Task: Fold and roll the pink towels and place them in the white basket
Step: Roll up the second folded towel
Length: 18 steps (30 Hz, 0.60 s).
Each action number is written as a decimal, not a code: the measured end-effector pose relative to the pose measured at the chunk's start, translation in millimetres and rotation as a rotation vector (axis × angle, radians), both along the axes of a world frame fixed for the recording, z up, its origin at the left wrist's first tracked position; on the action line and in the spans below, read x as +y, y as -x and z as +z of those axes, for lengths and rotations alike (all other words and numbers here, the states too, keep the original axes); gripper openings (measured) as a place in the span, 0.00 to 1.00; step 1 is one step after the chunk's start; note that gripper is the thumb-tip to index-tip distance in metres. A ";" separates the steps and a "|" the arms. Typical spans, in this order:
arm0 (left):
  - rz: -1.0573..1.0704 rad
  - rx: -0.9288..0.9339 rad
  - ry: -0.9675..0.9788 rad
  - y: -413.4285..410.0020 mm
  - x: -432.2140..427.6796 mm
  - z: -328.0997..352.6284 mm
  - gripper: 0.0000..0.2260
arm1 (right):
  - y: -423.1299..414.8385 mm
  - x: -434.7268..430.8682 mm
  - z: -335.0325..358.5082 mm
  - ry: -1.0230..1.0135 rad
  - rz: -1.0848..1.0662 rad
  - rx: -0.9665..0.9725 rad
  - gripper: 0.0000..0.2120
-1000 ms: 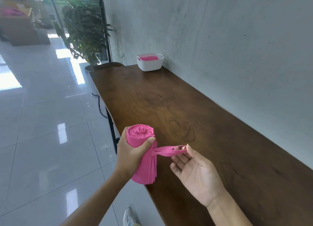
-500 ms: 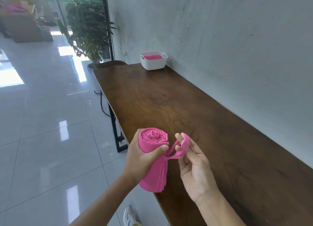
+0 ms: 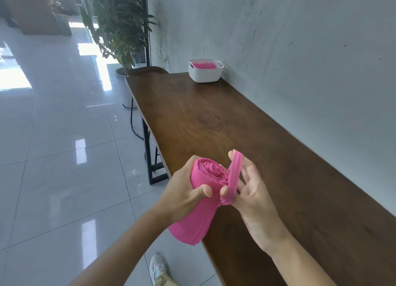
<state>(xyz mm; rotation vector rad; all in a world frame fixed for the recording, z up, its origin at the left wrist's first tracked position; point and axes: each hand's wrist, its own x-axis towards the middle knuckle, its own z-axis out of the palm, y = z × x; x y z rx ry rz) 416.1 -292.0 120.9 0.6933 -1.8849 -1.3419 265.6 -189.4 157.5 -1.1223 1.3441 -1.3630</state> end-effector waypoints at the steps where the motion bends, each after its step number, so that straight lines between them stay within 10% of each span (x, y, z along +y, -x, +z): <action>1: -0.017 -0.022 0.046 -2.7 -3.9 1.6 0.44 | -0.2 -4.1 0.1 -0.007 0.029 0.048 0.52; 11: -0.050 -0.092 0.166 -26.2 -48.4 -1.1 0.41 | -6.4 -58.4 -6.5 -0.023 0.088 0.263 0.38; 18: -0.068 -0.120 -0.172 -42.3 -96.9 -19.7 0.37 | -4.8 -123.1 -16.3 -0.067 0.018 0.178 0.33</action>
